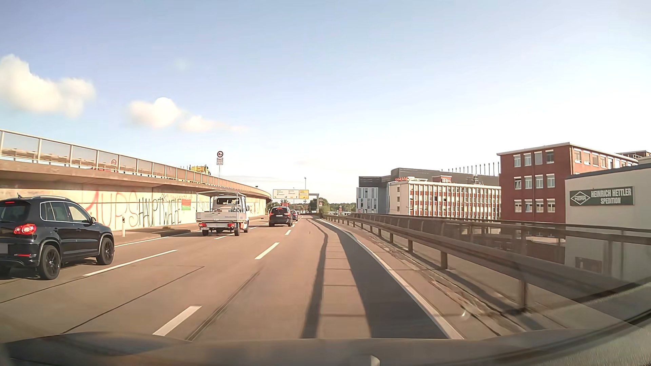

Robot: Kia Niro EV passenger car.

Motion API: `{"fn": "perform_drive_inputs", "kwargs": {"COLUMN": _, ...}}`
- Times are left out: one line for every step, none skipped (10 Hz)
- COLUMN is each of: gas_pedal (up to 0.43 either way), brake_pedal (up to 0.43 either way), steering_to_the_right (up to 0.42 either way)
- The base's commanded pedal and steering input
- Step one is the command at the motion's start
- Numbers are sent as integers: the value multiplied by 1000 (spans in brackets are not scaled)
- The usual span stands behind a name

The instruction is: Follow the waypoints while adhering to traffic rules and regulations

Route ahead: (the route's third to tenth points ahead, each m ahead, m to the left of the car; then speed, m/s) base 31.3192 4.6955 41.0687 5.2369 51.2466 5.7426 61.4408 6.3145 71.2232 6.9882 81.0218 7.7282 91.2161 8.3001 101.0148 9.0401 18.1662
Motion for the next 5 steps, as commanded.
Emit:
{"fn": "perform_drive_inputs", "kwargs": {"gas_pedal": 169, "brake_pedal": 0, "steering_to_the_right": -6}}
{"fn": "perform_drive_inputs", "kwargs": {"gas_pedal": 169, "brake_pedal": 0, "steering_to_the_right": -8}}
{"fn": "perform_drive_inputs", "kwargs": {"gas_pedal": 169, "brake_pedal": 0, "steering_to_the_right": -9}}
{"fn": "perform_drive_inputs", "kwargs": {"gas_pedal": 169, "brake_pedal": 0, "steering_to_the_right": -9}}
{"fn": "perform_drive_inputs", "kwargs": {"gas_pedal": 169, "brake_pedal": 0, "steering_to_the_right": -9}}
